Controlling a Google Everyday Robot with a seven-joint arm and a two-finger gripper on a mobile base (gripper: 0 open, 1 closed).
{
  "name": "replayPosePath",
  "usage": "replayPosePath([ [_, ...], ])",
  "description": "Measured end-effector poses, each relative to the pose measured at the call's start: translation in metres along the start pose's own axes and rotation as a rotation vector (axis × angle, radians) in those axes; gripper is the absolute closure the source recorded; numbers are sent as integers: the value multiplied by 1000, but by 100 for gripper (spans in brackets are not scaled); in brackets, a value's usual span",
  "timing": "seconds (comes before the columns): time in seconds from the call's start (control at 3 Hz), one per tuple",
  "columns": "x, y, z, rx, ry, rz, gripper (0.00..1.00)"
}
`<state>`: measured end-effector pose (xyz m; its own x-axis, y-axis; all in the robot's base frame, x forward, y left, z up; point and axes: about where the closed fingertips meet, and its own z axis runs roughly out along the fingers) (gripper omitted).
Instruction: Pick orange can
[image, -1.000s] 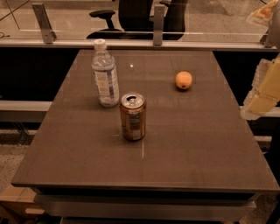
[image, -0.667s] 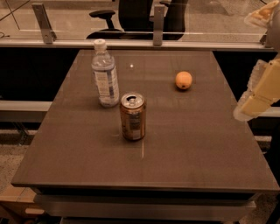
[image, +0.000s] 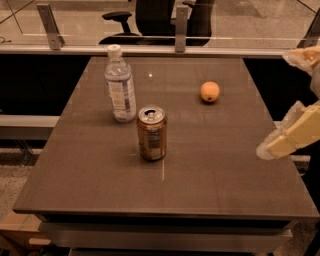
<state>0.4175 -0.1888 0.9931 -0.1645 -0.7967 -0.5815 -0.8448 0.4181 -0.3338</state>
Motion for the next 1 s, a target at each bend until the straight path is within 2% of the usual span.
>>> replayPosePath([
  [0.33,15,16,27,-60,-136,88,0],
  [0.67,12,28,55,-137,-291,139,0],
  [1.0,-2,35,74,-197,-469,162,0],
])
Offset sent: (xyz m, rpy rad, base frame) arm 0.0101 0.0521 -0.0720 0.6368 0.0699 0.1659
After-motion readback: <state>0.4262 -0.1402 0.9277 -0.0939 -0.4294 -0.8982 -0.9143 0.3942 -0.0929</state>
